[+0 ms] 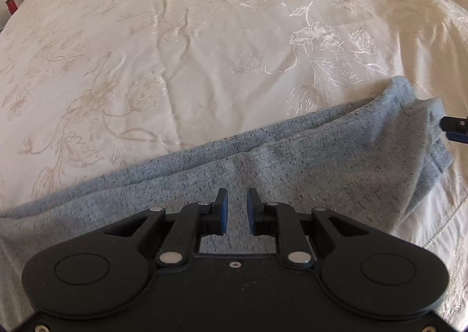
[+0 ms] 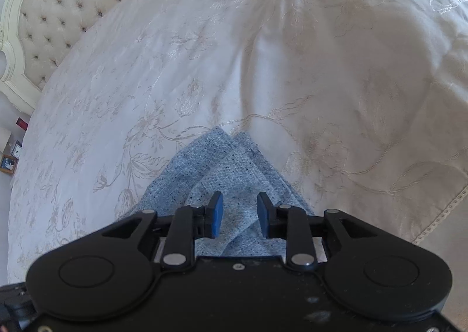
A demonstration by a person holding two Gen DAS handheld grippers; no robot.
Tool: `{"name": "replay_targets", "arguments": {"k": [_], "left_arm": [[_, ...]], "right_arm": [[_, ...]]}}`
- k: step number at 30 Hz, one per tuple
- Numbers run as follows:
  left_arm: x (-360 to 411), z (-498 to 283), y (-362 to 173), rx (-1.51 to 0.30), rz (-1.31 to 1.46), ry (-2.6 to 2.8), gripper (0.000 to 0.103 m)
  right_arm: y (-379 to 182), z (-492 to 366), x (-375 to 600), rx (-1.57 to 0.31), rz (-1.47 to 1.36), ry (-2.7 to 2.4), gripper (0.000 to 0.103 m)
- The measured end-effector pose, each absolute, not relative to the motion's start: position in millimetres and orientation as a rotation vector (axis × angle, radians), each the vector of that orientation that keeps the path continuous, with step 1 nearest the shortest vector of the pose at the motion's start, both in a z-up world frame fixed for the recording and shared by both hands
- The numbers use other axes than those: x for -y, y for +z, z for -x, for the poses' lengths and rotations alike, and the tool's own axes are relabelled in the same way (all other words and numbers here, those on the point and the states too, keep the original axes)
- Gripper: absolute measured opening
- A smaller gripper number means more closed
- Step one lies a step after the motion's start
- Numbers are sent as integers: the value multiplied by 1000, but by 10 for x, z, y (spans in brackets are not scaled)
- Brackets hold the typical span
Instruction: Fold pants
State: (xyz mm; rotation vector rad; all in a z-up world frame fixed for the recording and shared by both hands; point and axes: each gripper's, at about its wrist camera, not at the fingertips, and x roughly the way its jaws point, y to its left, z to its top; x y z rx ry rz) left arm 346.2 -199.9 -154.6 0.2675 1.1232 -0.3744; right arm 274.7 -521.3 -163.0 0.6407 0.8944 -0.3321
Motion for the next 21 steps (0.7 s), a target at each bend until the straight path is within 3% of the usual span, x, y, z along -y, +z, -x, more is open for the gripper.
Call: {"name": "replay_targets", "arguments": {"k": [8,17,19,20,21], "left_arm": [[1987,-3998,-1902,-1229,-221,-263,24],[2087,-3917,-1972,-1186,-316,-267,24],[2055,-3947,-1971,-1194,-292,-265,24],[2033,-3964,-1971,-1200,-276,-265,24],[2020,-4009,-1962,-1207,-258,-264,24]], "right_arm": [[-1580,-2725,5359,-891,-467,-219,35],[-1828,-2982,5511,-969,-414,-13,37],[-1793,-3007,5538,-984,-439,17,29],[-1759,-3004,5548,-987,-447,28,9],[-1702,-2998,5556,-997,-456,40,5]]}}
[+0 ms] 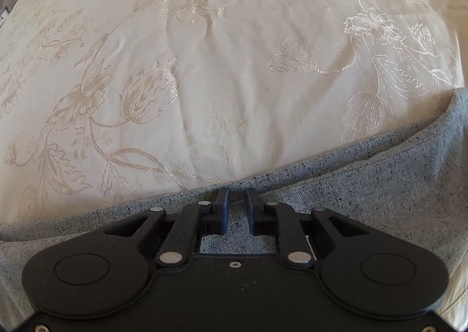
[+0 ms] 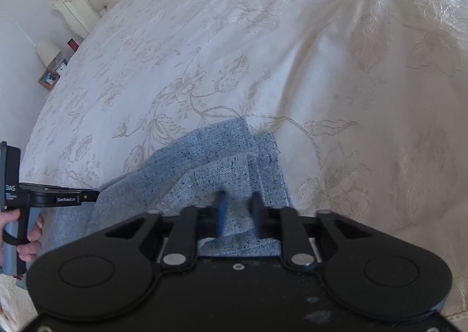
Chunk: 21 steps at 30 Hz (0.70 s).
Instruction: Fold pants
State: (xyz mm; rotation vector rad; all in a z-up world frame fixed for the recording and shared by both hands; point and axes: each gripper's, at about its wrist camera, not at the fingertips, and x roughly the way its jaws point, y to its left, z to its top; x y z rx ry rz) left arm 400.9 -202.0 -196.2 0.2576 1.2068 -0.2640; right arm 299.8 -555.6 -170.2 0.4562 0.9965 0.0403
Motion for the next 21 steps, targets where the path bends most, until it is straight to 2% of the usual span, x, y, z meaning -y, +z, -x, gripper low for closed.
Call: {"name": "replay_targets", "arguments": {"k": [5,9,12,14,17,21], "left_arm": [[1923,-4078,-1962,-1229,-201,-255,24],[1917,-4155,-1960,-1231,-208,-262,24],[1940,-4152,-1973,-1225,-229,-266,24],[1953,-4130,-1969,-1221,-241,-271,24],[1982,-4122,-1962,-1215,-254,-277,24],[2046,-4095,-1964,-1210,-264,-274,24]], "right_arm": [[-1395,-2800,5677,-1006,-511,56,4],[-1487,-2764,5735,-1132,-394,-12,4],[-1559,-2792,5633,-1166,-265,-64,14],[-1459,-2800,5636,-1075,-310,-85,27],[-1370,-2904,5688,-948,-455,-51,33],[-1507,-3261,5657,-954,-456,-60,34]]}}
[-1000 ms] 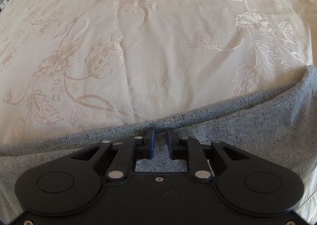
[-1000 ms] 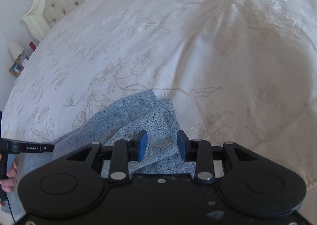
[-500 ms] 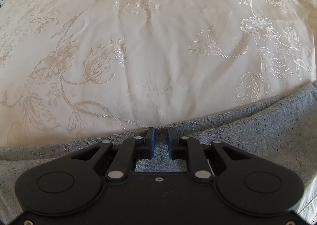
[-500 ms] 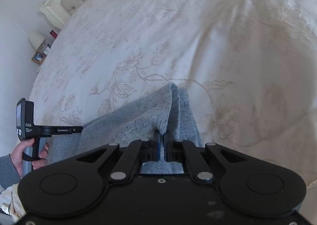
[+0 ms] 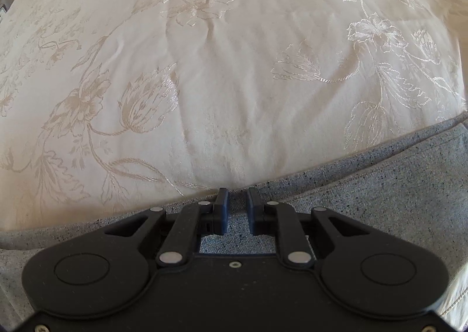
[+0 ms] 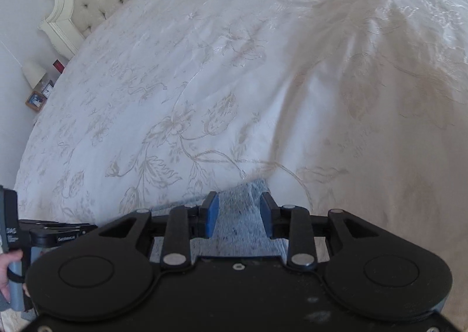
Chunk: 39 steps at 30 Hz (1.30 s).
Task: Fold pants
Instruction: 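Pinch the folded edge with the right gripper while the left gripper releases, then open the right gripper and lift both tools off the folded sweatpants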
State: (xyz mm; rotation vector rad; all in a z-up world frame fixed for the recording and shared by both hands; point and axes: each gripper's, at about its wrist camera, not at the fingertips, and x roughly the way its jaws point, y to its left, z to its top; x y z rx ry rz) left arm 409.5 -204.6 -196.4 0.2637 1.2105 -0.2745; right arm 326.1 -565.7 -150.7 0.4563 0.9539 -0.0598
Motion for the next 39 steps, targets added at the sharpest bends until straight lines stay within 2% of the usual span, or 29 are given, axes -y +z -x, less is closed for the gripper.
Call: {"name": "replay_targets", "arguments": {"k": [4,6,7,13,18,25,35,39], "left_arm": [[2038,-4082,-1909,-1202,-273,-294,24],[1976,-4059,-1797,-1190,-252,-294,24],[1919,-4036,-1721,-1174,-226,-288,24],[1488,-3751,-1405,-1089,-150,-264,24],[1250,-3546,-1505,-1106,-248,-233,24],[1005,-3561,-1771,-1130,-307,-118,25],[796,-3659,-1589,-1040,-258,-75,26],[507,-3773,-1816,-1129,-355,47,26]], "right_arm": [[-1721,-3558,5558,-1024,-420,-29,35],[-1703,-3558,5490,-1022,-407,4,18],[-1697,-3561,5458,-1027,-411,28,4],[-1593,-3613,5543,-925,-391,-126,3],[-1867,-3704,5456,-989,-305,-190,3],[-1889,-3671,5425,-951,-316,-252,3],[-1961,-3699,5284,-973,-241,-368,3],[-1956,-3744,5252,-992,-208,-347,8]]}}
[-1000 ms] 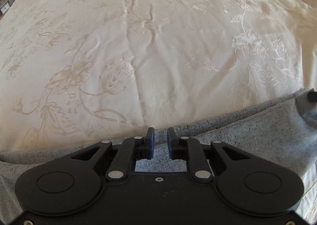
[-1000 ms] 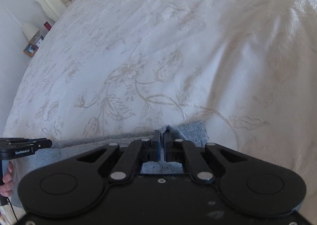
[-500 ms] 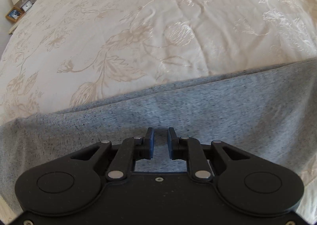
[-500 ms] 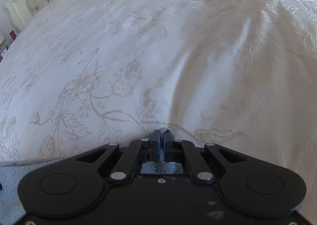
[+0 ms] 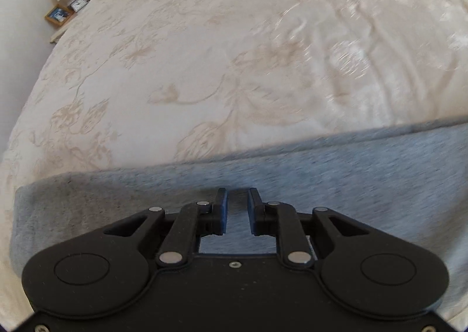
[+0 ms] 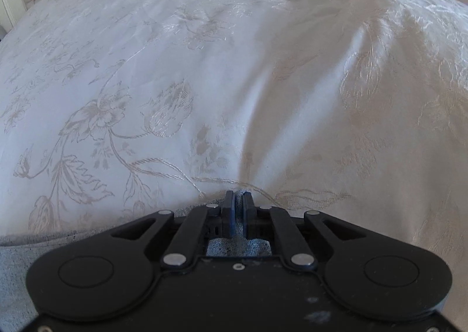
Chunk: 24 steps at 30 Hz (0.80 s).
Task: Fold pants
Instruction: 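Open the right gripper and lift both tools off the folded sweatpants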
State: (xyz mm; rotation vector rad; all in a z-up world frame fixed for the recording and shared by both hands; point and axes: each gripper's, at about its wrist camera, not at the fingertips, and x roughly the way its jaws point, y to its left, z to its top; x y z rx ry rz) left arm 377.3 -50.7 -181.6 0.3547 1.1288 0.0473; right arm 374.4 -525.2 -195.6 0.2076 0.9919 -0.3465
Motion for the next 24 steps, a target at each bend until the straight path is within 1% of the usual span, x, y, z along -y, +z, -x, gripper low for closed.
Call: {"name": "replay_targets", "arguments": {"k": [1,2,3,5,7,10,12,14,18,21,24], "left_arm": [[463,-3863,-1937,-1172,-407,77,26],[433,-3945,-2026,-1200,-442,82,26],[429,-4016,-2058,-1205,-455,74,22],[467,-4142,-2042,-1208,-464,85,21],[499,-4220,-1997,-1222,-455,117,21],[521,-4083,-1756,-1160,-373,175,22],[583,-3838,-1580,-1134,-287,139,22],[732,-3553,-1516,-1142,-256,43,24],[1098,-3063,-1572,-1126,-330,-133,25],[1293,-3026,-1802,-1147,-420,-197,26],[1393,-3260,-1997,-1150,-469,-144,25]], "right_arm": [[-1884,-3716,5224,-971,-183,-342,16],[-1797,-3674,5177,-946,-147,-347,18],[-1693,-3611,5110,-916,-104,-351,18],[-1506,-3449,4984,-863,-80,-320,19],[-1339,-3249,4825,-828,-101,-262,21],[-1279,-3004,4506,-843,-143,-115,22],[-1315,-2855,4258,-869,-161,-38,22],[-1405,-2737,4049,-904,-183,24,22],[-1650,-2702,3680,-998,-145,143,22],[-1812,-2822,3461,-1031,-35,184,21],[-1951,-3163,3455,-1057,0,141,20]]}}
